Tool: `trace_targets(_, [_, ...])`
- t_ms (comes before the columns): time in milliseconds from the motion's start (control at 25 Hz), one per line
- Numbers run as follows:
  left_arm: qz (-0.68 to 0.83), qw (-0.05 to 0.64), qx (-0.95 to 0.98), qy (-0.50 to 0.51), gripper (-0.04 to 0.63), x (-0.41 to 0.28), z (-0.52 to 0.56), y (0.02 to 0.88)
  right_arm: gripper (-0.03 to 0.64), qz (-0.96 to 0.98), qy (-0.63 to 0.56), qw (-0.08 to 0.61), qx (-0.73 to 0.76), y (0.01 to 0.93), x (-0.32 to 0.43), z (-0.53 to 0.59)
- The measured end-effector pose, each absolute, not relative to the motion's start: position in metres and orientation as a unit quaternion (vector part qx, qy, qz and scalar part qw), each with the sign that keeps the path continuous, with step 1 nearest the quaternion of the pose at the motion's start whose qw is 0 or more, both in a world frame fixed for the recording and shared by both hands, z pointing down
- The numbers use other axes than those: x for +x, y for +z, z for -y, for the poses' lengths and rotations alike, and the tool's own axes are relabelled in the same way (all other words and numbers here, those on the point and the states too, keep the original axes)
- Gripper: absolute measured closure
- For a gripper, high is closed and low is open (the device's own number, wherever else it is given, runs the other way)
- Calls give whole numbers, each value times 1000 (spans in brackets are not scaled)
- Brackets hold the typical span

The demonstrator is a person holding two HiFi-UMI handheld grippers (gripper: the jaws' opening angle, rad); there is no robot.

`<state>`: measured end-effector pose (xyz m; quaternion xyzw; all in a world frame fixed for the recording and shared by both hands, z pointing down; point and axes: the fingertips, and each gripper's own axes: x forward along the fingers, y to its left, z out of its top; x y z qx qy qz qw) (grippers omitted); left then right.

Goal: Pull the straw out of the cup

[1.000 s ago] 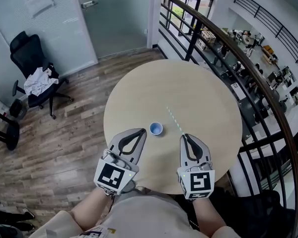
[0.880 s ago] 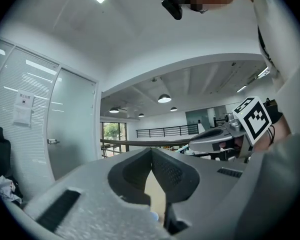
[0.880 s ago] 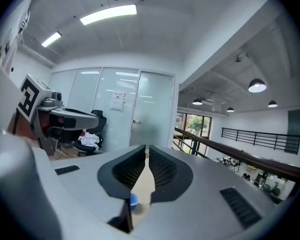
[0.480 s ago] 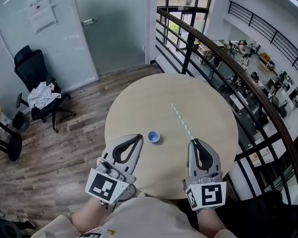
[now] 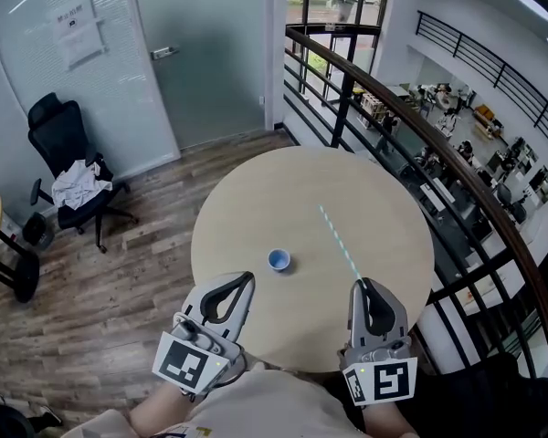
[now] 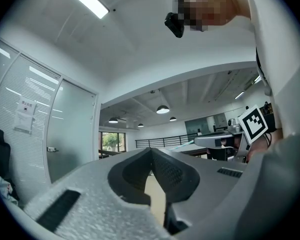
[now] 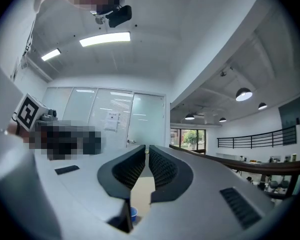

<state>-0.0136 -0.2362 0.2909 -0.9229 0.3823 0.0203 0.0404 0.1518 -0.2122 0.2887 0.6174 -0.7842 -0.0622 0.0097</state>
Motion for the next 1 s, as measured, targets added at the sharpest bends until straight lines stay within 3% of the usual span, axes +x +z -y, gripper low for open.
trace_targets(440, [-374,40,-926,32,581,-8,240,290,581,787,-68,20,613,295,148,211])
trace_targets(680, [-372,-3,-928,25,581,-7,243,304,581,784,-65,19,617,295,148,213])
trace_targets(1000, [-357,19,-933,25,581,-2,250,305,581,782,-43,18,622,303,152,217])
